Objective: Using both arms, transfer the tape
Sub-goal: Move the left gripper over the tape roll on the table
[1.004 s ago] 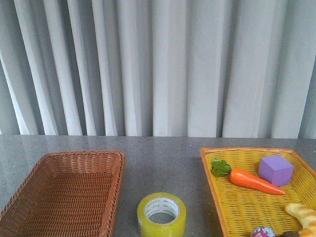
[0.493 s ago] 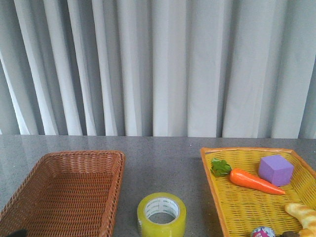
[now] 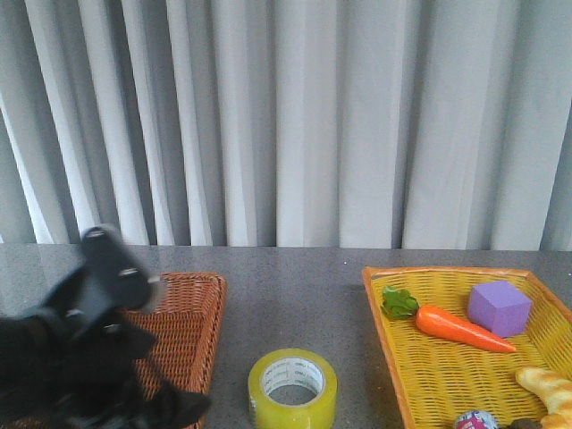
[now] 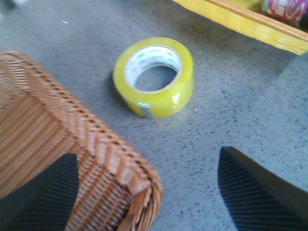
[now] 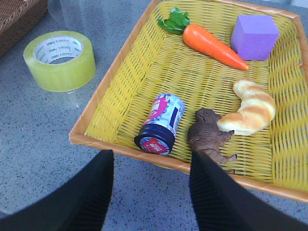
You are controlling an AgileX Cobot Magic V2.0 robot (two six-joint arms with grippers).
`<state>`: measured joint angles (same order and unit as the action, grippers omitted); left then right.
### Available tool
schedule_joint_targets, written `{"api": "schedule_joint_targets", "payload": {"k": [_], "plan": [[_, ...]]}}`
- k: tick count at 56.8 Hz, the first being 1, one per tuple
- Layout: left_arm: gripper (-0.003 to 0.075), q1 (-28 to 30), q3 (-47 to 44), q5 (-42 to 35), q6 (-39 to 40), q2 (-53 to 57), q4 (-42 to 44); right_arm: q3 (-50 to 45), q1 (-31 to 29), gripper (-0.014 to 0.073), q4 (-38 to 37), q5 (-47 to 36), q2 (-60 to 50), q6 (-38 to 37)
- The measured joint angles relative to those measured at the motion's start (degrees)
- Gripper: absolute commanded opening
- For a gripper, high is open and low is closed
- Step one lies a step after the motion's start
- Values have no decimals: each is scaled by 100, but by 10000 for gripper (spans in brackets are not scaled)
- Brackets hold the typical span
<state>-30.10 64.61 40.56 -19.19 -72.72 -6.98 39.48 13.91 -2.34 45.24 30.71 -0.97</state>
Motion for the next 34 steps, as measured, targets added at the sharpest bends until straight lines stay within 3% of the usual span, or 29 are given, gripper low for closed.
{"api": "schedule_joint_targets", "payload": {"k": [12, 34], "plan": [[576, -224, 1453, 687, -62, -1566, 81, 0, 0, 355, 0, 0, 0, 0], [545, -223, 3568, 969, -134, -3776, 608, 0, 0, 355, 0, 0, 0, 0]]}}
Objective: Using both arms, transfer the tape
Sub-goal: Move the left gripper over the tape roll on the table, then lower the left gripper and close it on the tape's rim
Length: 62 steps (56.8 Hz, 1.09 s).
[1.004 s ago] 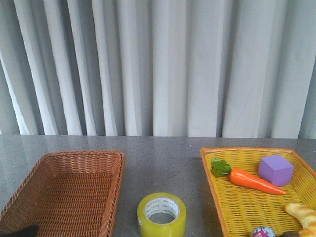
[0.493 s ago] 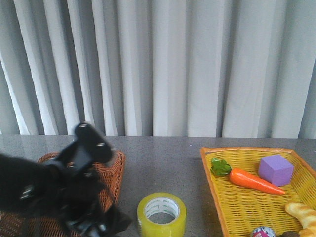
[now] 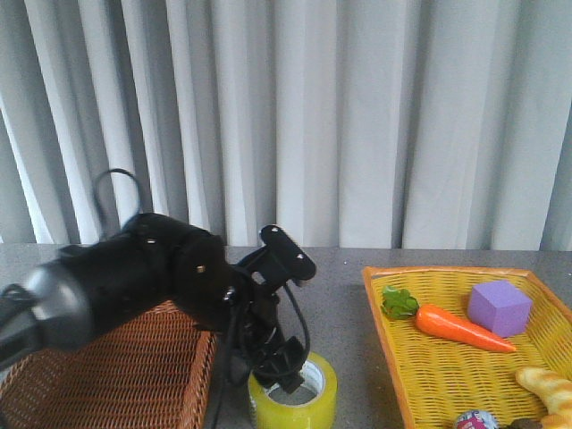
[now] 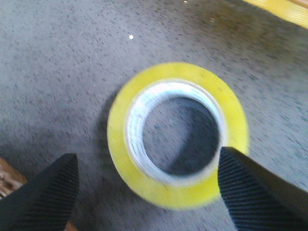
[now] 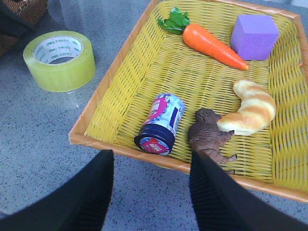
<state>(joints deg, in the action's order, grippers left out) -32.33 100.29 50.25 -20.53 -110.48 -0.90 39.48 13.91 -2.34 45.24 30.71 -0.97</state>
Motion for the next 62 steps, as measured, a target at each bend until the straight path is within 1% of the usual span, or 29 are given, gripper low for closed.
{"api": "schedule_joint_targets", "payload": {"k": [13, 23, 32, 41, 46, 54, 62], "plan": [[468, 0, 1087, 524, 0, -969, 90, 0, 0, 355, 0, 1, 0, 0], [444, 0, 1710, 879, 0, -1516, 315, 0, 0, 355, 0, 6, 0, 0], [444, 0, 1982, 1115, 0, -1854, 342, 0, 0, 355, 0, 6, 0, 0], [436, 66, 2007, 1321, 102, -2051, 334, 0, 0, 354, 0, 6, 0, 0], [404, 175, 2007, 1369, 200, -2088, 206, 0, 0, 353, 0, 12, 0, 0], [306, 301, 2014, 1472, 232, -2088, -161, 0, 0, 353, 0, 32, 0, 0], [215, 313, 2019, 1495, 169, -2088, -354, 0, 0, 353, 0, 43, 0, 0]]}}
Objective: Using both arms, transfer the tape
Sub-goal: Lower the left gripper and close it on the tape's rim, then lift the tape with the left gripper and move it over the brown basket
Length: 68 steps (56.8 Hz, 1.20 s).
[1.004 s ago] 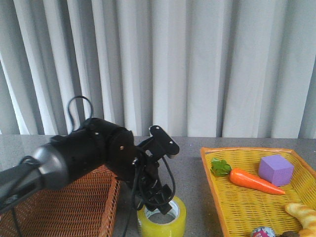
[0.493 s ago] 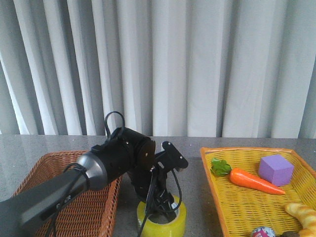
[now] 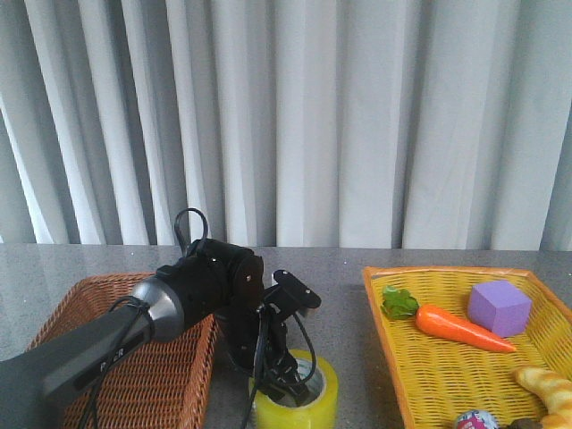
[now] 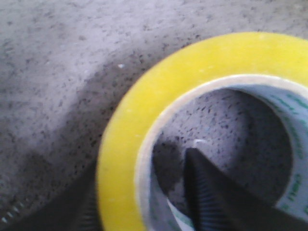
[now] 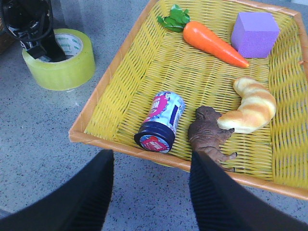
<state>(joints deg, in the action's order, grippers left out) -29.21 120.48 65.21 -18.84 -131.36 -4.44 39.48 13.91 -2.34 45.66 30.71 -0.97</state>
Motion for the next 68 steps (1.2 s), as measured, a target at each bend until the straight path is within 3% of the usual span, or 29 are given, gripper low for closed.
{"api": "schedule_joint_targets", "payload": {"k": [9, 26, 49, 68], "plan": [[160, 0, 0, -8, -17, 0, -115, 0, 0, 353, 5, 3, 0, 0], [164, 0, 0, 177, -42, 229, -78, 0, 0, 353, 5, 3, 0, 0], [165, 48, 0, 600, -23, 1857, -12, 0, 0, 353, 5, 3, 0, 0], [165, 1241, -155, 793, 328, 2737, 256, 0, 0, 353, 5, 8, 0, 0]]}}
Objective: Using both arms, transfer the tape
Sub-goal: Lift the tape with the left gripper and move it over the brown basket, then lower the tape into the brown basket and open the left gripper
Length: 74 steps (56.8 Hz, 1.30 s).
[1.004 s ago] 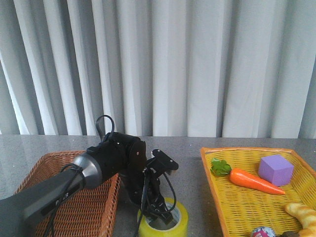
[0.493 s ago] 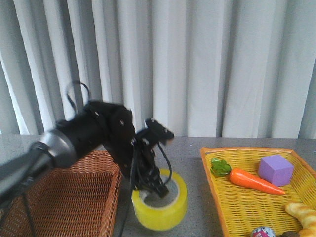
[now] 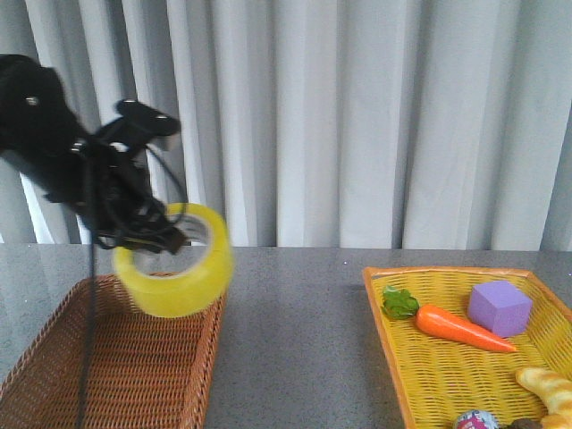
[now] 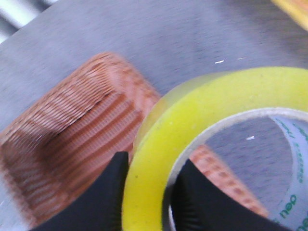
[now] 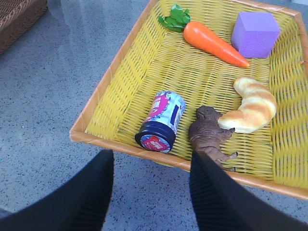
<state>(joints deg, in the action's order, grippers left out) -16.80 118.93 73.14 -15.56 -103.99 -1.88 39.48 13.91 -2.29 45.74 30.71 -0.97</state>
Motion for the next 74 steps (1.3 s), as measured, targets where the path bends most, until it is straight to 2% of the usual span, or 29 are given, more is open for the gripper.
{"api": "schedule_joint_targets", "payload": {"k": [9, 17, 29, 43, 51, 64, 69, 74], "plan": [[165, 470, -618, -124, 39, 20, 23, 0, 0, 353, 0, 0, 0, 0], [165, 741, -1401, -804, 59, 13, 23, 0, 0, 353, 0, 0, 0, 0], [165, 876, -2608, -2108, 59, 2, 133, 0, 0, 353, 0, 0, 0, 0], [183, 881, -3106, -2606, 61, -244, 188, 0, 0, 353, 0, 0, 0, 0], [277, 881, -3111, -2606, 176, -449, 188, 0, 0, 353, 0, 0, 0, 0], [513, 881, -3106, -2605, 236, -513, 227, 0, 0, 353, 0, 0, 0, 0], [550, 881, -3106, -2524, 236, -422, 227, 0, 0, 353, 0, 0, 0, 0], [549, 881, -3106, -2429, 236, -150, 222, 0, 0, 353, 0, 0, 0, 0]]}}
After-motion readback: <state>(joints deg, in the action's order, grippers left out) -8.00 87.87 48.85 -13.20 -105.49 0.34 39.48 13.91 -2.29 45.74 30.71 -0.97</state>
